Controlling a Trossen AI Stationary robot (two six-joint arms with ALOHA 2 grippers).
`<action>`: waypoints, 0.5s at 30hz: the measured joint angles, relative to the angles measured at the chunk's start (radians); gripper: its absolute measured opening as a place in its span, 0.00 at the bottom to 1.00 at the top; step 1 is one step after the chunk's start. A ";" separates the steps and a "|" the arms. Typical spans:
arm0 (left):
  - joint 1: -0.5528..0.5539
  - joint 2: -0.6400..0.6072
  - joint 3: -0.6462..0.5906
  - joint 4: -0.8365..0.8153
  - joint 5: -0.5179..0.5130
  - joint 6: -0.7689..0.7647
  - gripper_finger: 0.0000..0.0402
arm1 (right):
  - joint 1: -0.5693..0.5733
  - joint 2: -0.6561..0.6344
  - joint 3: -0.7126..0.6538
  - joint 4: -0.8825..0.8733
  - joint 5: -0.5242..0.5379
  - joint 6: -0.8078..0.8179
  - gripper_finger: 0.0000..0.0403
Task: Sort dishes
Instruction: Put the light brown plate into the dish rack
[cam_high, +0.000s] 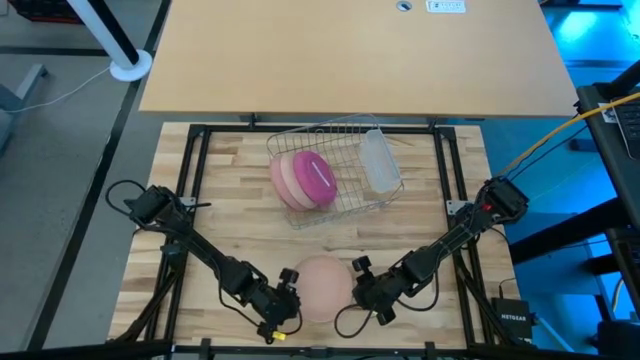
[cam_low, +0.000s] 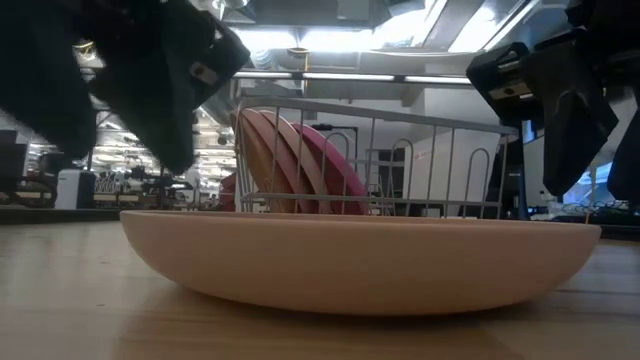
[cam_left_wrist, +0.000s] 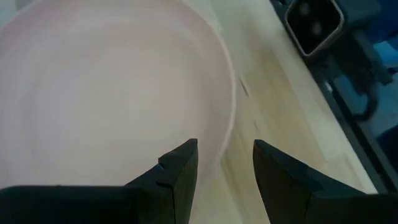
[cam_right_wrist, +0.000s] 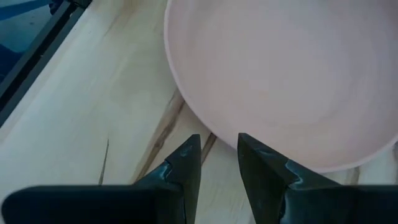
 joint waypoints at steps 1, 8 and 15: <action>0.000 0.000 0.000 0.001 0.006 0.003 0.36 | 0.000 0.000 0.000 0.000 0.004 0.000 0.27; 0.005 0.000 0.000 -0.042 0.024 0.043 0.31 | 0.000 0.000 0.000 0.004 0.007 0.000 0.27; 0.018 0.041 0.000 -0.040 0.042 0.054 0.24 | 0.000 0.000 0.013 -0.001 0.007 0.010 0.27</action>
